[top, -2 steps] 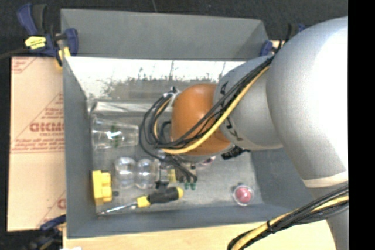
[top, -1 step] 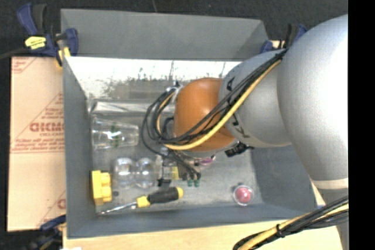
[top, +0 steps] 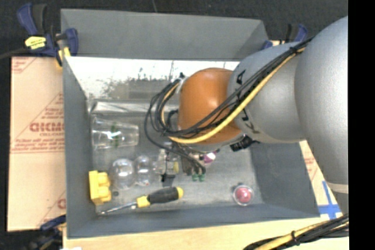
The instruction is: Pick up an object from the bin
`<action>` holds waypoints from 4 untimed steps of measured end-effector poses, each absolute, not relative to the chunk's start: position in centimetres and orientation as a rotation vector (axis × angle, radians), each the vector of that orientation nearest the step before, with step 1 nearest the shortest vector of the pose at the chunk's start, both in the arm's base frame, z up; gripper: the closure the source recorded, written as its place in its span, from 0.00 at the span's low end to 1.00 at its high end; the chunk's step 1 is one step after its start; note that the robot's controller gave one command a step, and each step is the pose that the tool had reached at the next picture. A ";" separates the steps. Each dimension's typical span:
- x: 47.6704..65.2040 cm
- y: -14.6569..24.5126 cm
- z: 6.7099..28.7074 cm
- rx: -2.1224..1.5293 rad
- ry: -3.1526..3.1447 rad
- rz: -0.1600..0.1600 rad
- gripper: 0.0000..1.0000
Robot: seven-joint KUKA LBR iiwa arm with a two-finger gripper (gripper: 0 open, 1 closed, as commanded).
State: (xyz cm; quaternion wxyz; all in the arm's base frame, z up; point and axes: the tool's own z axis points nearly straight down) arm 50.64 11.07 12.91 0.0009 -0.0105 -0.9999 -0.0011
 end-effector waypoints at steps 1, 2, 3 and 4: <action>50.8 11.1 16.2 -0.034 -3.147 -0.006 1.00; 50.8 11.1 18.3 -0.036 -3.147 -0.007 1.00; 50.9 11.1 19.9 -0.039 -3.149 -0.009 1.00; 51.0 11.1 21.2 -0.041 -3.150 -0.010 1.00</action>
Offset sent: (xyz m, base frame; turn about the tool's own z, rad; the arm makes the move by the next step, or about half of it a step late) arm 0.0011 0.0004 0.0677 0.0005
